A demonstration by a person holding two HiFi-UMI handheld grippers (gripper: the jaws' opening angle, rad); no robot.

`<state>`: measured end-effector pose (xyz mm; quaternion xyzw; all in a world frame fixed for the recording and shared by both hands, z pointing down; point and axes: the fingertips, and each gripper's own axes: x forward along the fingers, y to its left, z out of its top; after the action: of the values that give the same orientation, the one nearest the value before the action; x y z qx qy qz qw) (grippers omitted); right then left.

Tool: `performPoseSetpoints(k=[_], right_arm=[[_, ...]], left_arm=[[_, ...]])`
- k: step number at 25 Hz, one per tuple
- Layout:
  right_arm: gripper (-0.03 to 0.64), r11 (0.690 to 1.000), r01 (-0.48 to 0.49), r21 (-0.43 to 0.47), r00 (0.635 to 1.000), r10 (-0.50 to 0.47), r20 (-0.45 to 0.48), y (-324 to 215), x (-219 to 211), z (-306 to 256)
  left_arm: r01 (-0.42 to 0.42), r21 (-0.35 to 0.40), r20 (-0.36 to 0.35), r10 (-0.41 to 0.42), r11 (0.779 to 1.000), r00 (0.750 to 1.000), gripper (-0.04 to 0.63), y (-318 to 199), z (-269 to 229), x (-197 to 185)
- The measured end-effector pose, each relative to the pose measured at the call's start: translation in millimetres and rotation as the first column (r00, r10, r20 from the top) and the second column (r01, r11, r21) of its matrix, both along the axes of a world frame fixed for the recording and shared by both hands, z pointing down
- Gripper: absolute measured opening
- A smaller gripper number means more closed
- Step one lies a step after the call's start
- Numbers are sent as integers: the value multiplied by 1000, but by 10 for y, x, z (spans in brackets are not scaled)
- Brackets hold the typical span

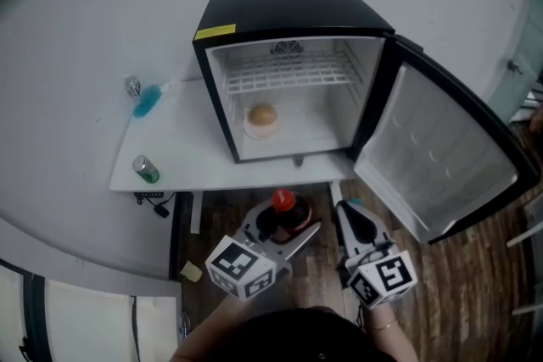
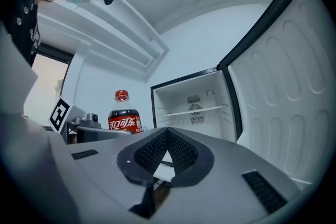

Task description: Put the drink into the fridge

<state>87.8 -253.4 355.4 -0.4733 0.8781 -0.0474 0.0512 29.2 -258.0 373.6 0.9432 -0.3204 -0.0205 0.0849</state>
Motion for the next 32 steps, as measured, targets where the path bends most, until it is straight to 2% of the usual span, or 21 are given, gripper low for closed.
performPoseSetpoints(k=[3,7,11,16,18,22,32], right_arm=[[9,999,-29,-23,1000,28,-13,-323,-16,29],[9,998,-58,-6,998,58,-19,-705,-22,11],[9,997,-71,8,997,71,22,-1011,-81,-16],[9,993,-119,1,993,119,4,-1333,-80,62],[9,992,-126,2,992,126,20,-1418,-90,70],[9,986,-161,-30,987,161,-11,-1556,-38,179],[9,987,-151,-51,989,150,-20,-1707,28,245]], left_arm=[[-12,-2,0,12,1000,1000,311,-313,-24,-36],[-29,1,3,29,1000,1000,311,-717,-11,-79],[-58,-6,3,58,998,998,311,-1056,6,-79],[-103,10,24,103,995,994,311,-1377,22,-51],[-115,10,33,115,993,993,311,-1469,32,-46],[-137,7,37,137,991,990,311,-1605,46,-24],[-148,3,29,148,989,989,311,-1697,101,91]])
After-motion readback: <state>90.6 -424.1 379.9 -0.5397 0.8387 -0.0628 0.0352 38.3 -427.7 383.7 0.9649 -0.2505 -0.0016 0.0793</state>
